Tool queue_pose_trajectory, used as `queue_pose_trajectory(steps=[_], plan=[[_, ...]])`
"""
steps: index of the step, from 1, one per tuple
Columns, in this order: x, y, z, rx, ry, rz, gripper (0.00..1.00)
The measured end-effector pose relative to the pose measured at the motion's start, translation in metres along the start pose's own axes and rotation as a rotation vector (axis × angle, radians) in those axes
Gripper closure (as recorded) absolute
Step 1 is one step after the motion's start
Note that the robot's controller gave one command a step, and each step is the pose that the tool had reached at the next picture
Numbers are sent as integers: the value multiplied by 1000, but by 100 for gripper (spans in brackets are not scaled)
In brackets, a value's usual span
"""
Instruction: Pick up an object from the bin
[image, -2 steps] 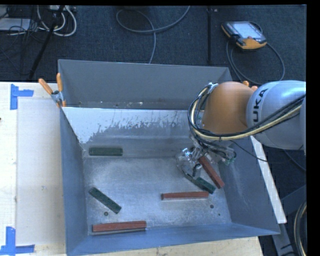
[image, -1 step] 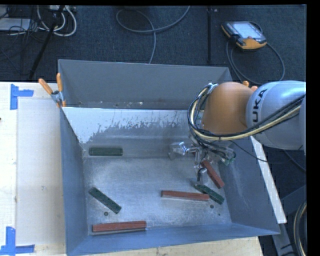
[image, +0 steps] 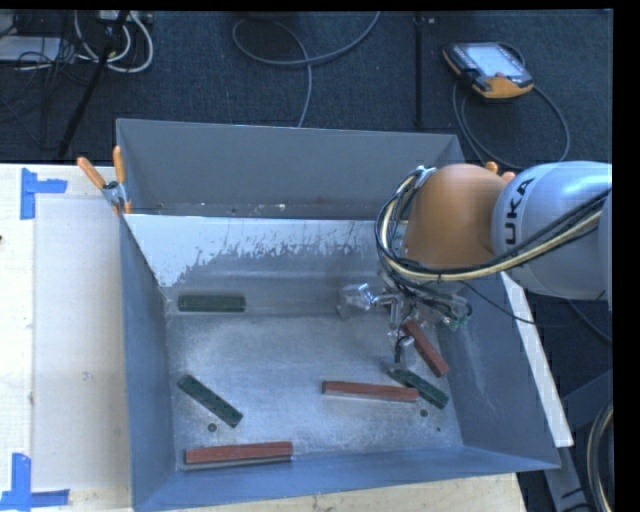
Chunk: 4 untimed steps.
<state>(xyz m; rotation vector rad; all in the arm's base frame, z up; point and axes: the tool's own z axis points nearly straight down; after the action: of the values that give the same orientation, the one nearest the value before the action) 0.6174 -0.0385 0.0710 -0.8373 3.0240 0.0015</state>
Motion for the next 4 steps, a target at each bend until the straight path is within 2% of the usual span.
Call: queue_pose_trajectory(steps=[1,2,3,4], plan=[[21,10,-25,-7,10,-132,0],[37,26,-65,-3,4,-355,0],[93,14,-24,1,0,-189,0],[74,111,1,-3,5,-255,100]])
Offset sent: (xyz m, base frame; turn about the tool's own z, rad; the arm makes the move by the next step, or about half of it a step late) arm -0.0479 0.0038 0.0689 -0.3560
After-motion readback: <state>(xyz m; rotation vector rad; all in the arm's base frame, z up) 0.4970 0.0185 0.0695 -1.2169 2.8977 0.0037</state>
